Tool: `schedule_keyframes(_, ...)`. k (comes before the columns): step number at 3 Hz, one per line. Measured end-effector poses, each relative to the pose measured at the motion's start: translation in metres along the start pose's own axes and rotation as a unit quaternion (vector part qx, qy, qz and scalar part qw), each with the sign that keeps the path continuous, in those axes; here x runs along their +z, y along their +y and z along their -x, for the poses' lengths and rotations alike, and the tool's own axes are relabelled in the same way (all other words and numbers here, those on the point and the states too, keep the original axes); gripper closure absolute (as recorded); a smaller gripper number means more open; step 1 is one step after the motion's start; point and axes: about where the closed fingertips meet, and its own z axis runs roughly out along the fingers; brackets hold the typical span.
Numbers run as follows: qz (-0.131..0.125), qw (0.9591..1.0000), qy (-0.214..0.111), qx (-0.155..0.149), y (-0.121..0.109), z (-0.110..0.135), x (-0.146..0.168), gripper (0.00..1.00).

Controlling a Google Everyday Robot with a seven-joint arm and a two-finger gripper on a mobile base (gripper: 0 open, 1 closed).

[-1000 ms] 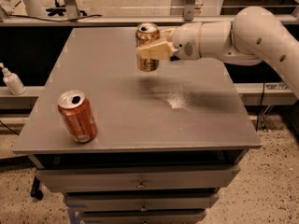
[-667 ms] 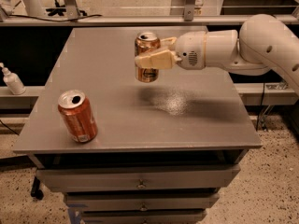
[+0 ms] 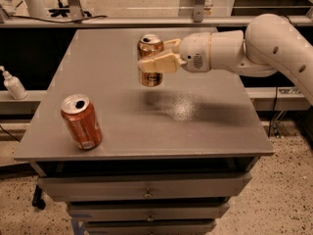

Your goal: Move orange can near coke can

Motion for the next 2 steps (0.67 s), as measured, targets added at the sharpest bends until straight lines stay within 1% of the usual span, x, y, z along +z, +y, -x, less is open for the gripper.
schedule_keyframes(1,0.026,0.9985,0.028,-0.039,0.019,-0.006,0.017,1.00)
schedule_keyframes(2,0.061,0.9936,0.057,-0.076,0.050,-0.016,0.032,1.00)
